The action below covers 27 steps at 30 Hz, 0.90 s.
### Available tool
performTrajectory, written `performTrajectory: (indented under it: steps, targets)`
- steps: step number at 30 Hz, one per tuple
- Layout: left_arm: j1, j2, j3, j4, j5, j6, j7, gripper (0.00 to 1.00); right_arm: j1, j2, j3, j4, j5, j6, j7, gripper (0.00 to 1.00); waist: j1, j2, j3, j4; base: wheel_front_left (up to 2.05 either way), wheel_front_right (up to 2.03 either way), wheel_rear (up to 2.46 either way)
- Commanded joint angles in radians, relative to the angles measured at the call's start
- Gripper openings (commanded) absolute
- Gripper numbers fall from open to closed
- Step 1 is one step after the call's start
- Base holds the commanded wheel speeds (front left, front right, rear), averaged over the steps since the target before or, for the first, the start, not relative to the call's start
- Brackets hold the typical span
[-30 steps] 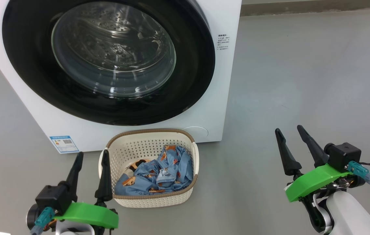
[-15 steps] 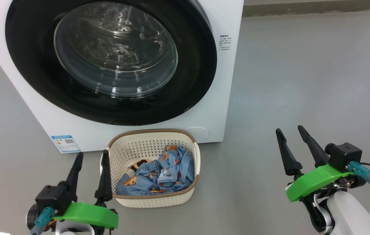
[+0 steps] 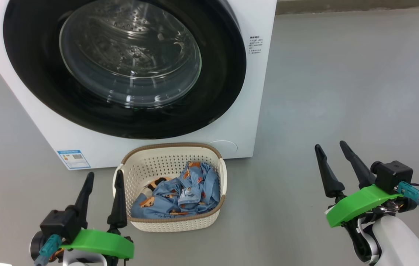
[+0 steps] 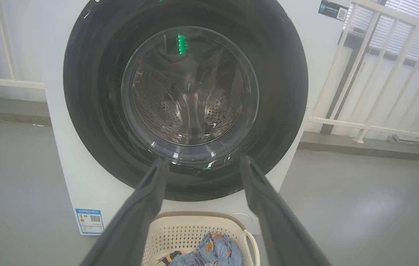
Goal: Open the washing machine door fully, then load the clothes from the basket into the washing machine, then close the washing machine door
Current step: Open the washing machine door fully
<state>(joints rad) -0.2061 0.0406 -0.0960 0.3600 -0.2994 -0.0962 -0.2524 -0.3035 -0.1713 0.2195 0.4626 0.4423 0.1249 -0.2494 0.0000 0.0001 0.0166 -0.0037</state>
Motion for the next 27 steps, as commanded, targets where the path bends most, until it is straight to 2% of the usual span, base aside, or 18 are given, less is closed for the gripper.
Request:
performTrajectory:
  steps: [1, 13, 14, 15, 16, 18, 19, 24, 27]
  targets:
    - [-0.032, 0.010, 0.027, -0.021, -0.002, -0.004, -0.009, 1.00, -0.049, -0.014, 0.005, -0.031, 0.012, 0.006, -0.012, 1.00, 0.0000, -0.0001, 0.011, 0.004, 0.00, 0.00, 0.00]
    - [-0.050, 0.010, 0.025, -0.041, -0.028, -0.011, -0.009, 1.00, -0.104, -0.040, -0.039, -0.047, 0.016, 0.006, -0.012, 1.00, 0.0000, -0.0001, 0.072, 0.024, 0.00, 0.00, 0.00]
    - [-0.053, 0.010, 0.025, -0.042, -0.031, -0.010, -0.009, 1.00, -0.113, -0.045, -0.043, -0.046, 0.019, 0.006, -0.012, 0.85, 0.0000, -0.0001, 0.079, 0.027, 0.00, 0.00, 0.00]
    - [-0.056, 0.010, 0.024, -0.043, -0.034, -0.009, -0.009, 1.00, -0.124, -0.049, -0.051, -0.046, 0.023, 0.006, -0.012, 0.59, 0.0000, -0.0001, 0.087, 0.029, 0.00, 0.00, 0.00]
    - [-0.060, 0.010, 0.025, -0.046, -0.036, -0.006, -0.009, 1.00, -0.136, -0.052, -0.060, -0.048, 0.030, 0.006, -0.012, 0.40, 0.0000, -0.0001, 0.095, 0.032, 0.00, 0.00, 0.00]
    - [-0.068, 0.010, 0.026, -0.056, -0.038, 0.001, -0.009, 1.00, -0.160, -0.056, -0.089, -0.052, 0.051, 0.006, -0.012, 0.10, 0.0000, -0.0001, 0.113, 0.038, 0.00, 0.00, 0.00]
    - [-0.072, 0.010, 0.026, -0.059, -0.040, 0.002, -0.009, 1.00, -0.172, -0.058, -0.103, -0.054, 0.066, 0.006, -0.012, 0.00, 0.0000, -0.0001, 0.121, 0.041, 0.00, 0.00, 0.00]
    - [-0.085, 0.010, 0.018, -0.068, -0.046, 0.007, -0.009, 1.00, -0.233, -0.086, -0.135, -0.039, 0.152, 0.006, -0.012, 0.00, 0.0000, -0.0001, 0.157, 0.062, 0.00, 0.00, 0.00]
    - [-0.095, 0.010, 0.016, -0.069, -0.047, 0.006, -0.009, 1.00, -0.273, -0.101, -0.139, -0.026, 0.248, 0.006, -0.012, 0.00, 0.0000, -0.0001, 0.175, 0.075, 0.00, 0.00, 0.00]
